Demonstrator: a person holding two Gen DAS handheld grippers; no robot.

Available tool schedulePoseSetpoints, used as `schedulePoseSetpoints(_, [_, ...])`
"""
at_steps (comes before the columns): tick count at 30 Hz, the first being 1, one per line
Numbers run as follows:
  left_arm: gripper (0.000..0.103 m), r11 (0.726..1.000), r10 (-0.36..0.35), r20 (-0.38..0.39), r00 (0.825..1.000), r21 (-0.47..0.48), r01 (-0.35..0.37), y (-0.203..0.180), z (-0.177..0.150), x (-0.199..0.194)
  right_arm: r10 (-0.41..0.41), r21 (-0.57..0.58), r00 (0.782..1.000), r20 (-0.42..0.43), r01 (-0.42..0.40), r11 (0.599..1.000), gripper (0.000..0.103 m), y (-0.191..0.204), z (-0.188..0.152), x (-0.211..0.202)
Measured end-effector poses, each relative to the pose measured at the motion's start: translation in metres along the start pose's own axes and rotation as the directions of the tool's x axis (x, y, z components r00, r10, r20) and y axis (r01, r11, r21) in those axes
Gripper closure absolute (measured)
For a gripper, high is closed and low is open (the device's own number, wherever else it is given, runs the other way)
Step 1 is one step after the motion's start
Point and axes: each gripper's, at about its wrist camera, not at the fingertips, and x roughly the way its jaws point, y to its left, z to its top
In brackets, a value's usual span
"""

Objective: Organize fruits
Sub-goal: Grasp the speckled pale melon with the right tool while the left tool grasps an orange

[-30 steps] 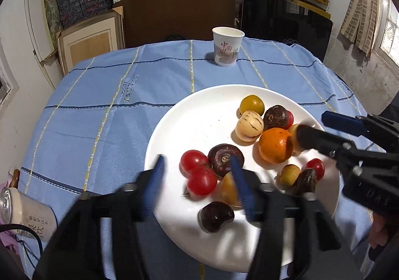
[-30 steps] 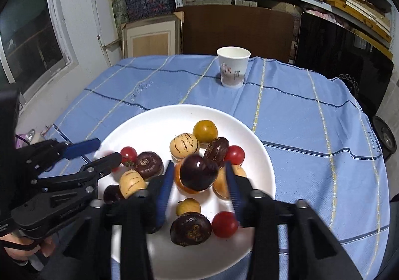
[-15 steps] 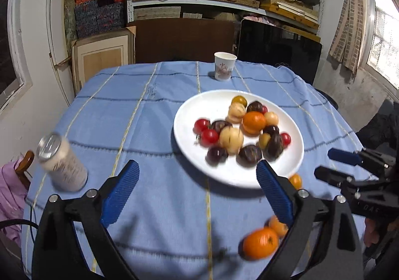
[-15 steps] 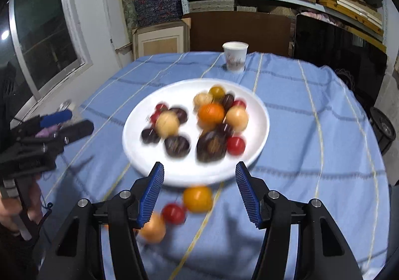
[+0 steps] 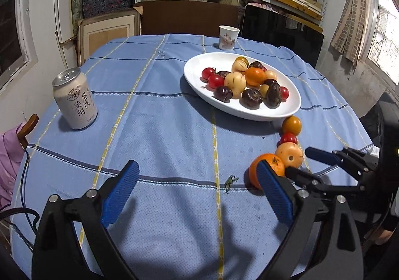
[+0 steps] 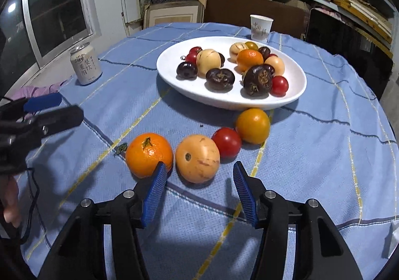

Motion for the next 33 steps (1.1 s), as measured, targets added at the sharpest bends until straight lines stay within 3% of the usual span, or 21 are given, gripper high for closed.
schedulePoseSetpoints(5, [0.01,1.0,0.01,0.007,1.0,0.008,-0.01,-0.002,0.0,0.001,0.0,0.083,0.998,-0.064,0.005,0.997,0.048,-0.006,0.003,0.021])
schedulePoseSetpoints(9, [0.01,1.0,0.004,-0.001,1.0,0.003,-0.004,-0.002,0.0,0.002,0.001,0.063,0.999,-0.048,0.002,0.998,0.063,0.002,-0.002,0.023])
schedulePoseSetpoints(16, [0.01,1.0,0.002,-0.009,1.0,0.006,-0.002,-0.002,0.001,0.005,0.004,0.065,0.999,-0.034,-0.002,0.998,0.064,0.0,-0.008,0.014])
schedulePoseSetpoints(22, [0.01,1.0,-0.009,-0.013,1.0,0.018,0.009,-0.007,0.002,0.007,0.017,0.089,1.0,0.018,-0.019,0.996,0.064,-0.014,-0.028,-0.019])
schedulePoseSetpoints(26, [0.01,0.997,-0.016,-0.037,0.999,0.071,0.018,-0.025,0.001,0.016,0.059,0.189,0.997,0.055,-0.068,0.98,0.063,-0.042,-0.048,-0.042])
schedulePoseSetpoints(33, [0.01,0.985,-0.01,-0.064,0.998,0.173,0.021,-0.068,-0.006,0.036,0.063,0.275,0.991,0.114,-0.093,0.957,0.063,-0.064,-0.061,-0.055])
